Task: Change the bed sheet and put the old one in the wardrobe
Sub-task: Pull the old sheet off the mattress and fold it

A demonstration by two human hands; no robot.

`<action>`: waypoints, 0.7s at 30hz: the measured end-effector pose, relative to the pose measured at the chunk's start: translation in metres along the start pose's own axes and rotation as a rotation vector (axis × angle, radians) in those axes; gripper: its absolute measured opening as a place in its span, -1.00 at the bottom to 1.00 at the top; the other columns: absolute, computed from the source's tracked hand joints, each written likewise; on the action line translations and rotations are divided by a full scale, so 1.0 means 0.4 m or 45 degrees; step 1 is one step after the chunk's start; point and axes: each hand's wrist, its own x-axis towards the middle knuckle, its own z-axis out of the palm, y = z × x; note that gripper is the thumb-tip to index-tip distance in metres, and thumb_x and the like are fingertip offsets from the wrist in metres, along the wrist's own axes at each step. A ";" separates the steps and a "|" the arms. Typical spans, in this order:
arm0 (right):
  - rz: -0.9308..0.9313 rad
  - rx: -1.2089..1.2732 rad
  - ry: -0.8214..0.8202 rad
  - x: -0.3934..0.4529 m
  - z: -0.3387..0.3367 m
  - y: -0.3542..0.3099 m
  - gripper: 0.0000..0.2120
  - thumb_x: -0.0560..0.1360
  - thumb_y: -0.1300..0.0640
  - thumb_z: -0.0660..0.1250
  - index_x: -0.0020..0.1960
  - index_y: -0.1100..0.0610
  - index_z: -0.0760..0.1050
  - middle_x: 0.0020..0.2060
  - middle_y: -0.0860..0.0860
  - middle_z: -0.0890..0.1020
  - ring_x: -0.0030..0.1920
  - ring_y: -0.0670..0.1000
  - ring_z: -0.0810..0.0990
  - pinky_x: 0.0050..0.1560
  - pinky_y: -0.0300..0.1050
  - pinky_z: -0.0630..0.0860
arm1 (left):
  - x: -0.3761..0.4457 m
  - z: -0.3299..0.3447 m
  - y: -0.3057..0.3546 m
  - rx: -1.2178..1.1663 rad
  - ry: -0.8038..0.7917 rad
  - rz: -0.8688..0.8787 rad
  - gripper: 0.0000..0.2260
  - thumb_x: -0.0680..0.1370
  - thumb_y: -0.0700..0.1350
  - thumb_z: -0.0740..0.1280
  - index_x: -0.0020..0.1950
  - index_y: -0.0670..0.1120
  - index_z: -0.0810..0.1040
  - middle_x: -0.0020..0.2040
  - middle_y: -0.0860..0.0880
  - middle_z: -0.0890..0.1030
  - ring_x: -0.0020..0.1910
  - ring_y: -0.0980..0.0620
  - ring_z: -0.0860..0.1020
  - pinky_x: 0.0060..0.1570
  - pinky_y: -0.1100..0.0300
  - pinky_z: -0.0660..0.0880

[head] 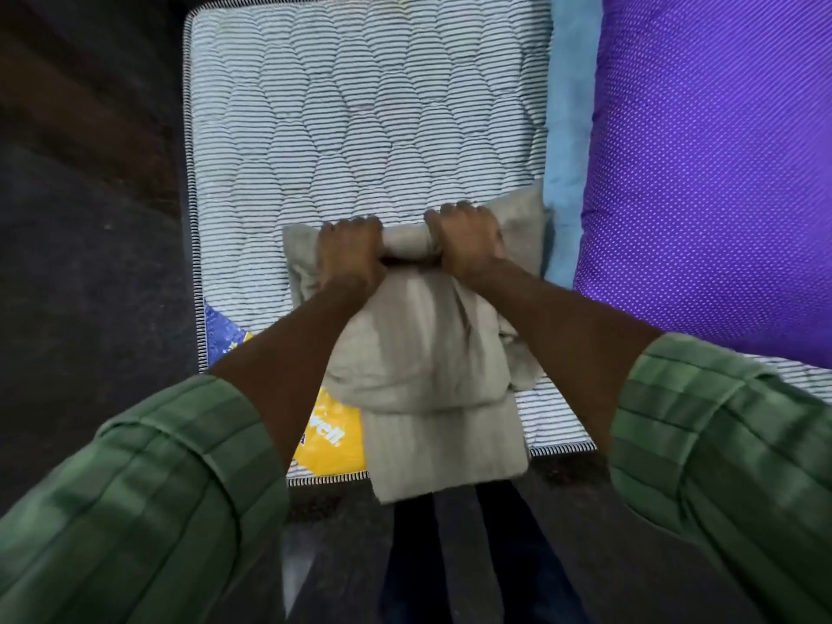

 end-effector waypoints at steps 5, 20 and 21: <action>0.092 -0.069 0.375 -0.014 -0.073 0.024 -0.50 0.21 0.23 0.39 0.16 0.06 0.51 0.02 0.09 0.61 0.07 0.21 0.55 0.10 0.14 0.44 | 0.001 -0.103 0.008 -0.127 0.286 -0.024 -0.51 0.26 -0.17 0.45 0.17 0.03 0.50 0.03 -0.03 0.62 0.09 -0.14 0.55 0.08 -0.05 0.38; -0.179 0.016 -0.286 -0.589 0.277 -0.061 -0.46 0.02 0.17 0.55 0.02 0.09 0.67 -0.18 0.07 0.70 -0.15 0.14 0.69 0.07 0.01 0.55 | -0.488 0.156 0.045 -0.162 0.123 0.382 -0.63 0.55 0.18 0.31 0.16 -0.08 0.56 0.23 -0.17 0.52 0.13 -0.23 0.50 0.09 -0.07 0.39; -0.210 0.061 -0.146 -0.588 0.265 -0.076 -0.55 0.11 0.19 0.51 0.01 0.11 0.63 -0.15 0.09 0.68 -0.13 0.17 0.66 0.03 0.03 0.51 | -0.465 0.146 0.053 -0.161 0.163 0.262 -0.62 0.56 0.17 0.29 0.21 -0.08 0.53 0.27 -0.16 0.50 0.17 -0.23 0.48 0.11 -0.08 0.38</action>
